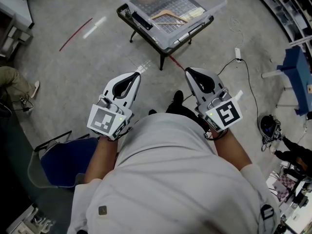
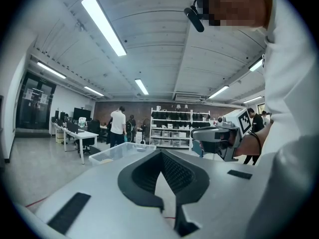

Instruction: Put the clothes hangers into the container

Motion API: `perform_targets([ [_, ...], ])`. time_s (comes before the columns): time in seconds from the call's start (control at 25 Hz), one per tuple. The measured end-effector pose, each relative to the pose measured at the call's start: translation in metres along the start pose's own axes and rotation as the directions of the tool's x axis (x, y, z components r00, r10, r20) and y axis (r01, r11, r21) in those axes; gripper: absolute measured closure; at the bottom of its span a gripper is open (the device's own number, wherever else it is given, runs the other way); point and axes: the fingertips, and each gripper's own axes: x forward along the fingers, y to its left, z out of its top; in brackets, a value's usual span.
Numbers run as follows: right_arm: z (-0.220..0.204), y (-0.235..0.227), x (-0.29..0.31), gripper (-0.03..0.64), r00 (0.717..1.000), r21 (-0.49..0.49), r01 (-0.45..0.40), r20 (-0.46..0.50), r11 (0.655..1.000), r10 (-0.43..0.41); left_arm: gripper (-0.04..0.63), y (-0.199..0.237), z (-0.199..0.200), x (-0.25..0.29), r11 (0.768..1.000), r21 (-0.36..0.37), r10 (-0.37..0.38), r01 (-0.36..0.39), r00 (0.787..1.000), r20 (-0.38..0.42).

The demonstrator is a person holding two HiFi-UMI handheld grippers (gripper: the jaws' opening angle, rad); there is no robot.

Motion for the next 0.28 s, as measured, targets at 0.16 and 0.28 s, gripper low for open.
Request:
perform_targets([
  [0.16,0.0002,0.0003,-0.0011,0.597,1.0,-0.004,-0.006,0.002,1.0,0.006,0.578,-0.0028,0.0003,0.0004,1.0,-0.002,-0.003,0.003,1.0,-0.002],
  [0.28,0.0029,0.001,-0.0033,0.597,1.0,-0.02,-0.013,0.01,1.0,0.014,0.578,-0.005,0.003,-0.0017,1.0,-0.004,-0.005,0.005,1.0,-0.001],
])
